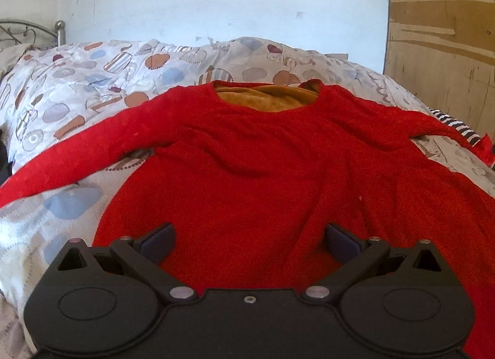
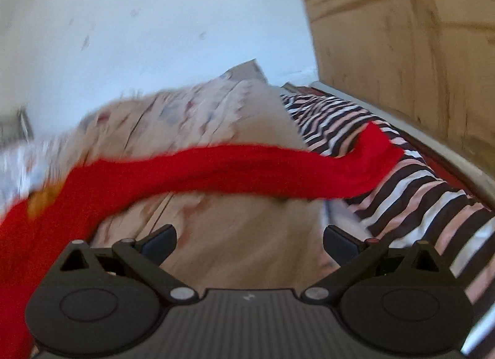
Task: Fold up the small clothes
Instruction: 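Grasp the sweater sleeve cuff with the right tool and lift it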
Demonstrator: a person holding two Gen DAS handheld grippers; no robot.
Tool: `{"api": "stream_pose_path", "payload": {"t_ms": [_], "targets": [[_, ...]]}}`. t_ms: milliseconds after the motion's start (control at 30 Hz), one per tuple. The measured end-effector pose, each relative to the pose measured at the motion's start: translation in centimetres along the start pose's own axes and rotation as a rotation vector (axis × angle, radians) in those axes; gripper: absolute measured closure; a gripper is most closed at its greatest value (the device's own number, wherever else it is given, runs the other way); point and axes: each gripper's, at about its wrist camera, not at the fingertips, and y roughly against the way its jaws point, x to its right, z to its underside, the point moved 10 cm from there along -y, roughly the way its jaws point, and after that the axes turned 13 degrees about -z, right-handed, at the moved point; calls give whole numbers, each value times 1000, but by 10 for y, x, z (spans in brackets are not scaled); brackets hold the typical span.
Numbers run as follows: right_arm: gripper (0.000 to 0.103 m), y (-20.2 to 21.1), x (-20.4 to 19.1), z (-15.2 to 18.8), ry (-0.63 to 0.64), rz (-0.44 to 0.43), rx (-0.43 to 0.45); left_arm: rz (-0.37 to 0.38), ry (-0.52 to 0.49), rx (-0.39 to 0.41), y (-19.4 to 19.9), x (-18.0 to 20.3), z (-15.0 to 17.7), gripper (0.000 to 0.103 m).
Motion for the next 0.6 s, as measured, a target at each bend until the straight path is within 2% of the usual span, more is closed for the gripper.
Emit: {"api": "stream_pose_path", "payload": {"t_ms": [133,200,267,333,367,433,500,533,567,600], "targets": [[0,-20,50,-19,-123,74,43,4,8,4,-1,0,2,0],[5,-27,74,-25,-185,119,76,7,10,5,-2,-1,2,0],[24,-32,94,-30,-210,172,94,10,16,3,-2,-1,2,0],[34,-37,111,-33,-227,236,115,10,18,2,-3,-1,2,0],[46,-38,119,-34,-239,264,129,9,17,3,-3,-1,2,0],[56,-40,132,-36,-270,301,161,8,16,4,-3,-2,3,0],[73,-42,141,-38,-287,313,180,8,15,3,-4,-2,3,0],[87,-43,143,-38,-285,325,181,8,15,3,-3,-2,3,0],[96,-42,144,-39,-279,336,185,8,15,3,-3,-2,3,0],[96,-42,142,-41,-272,336,194,8,15,4,-3,-2,3,0]]}}
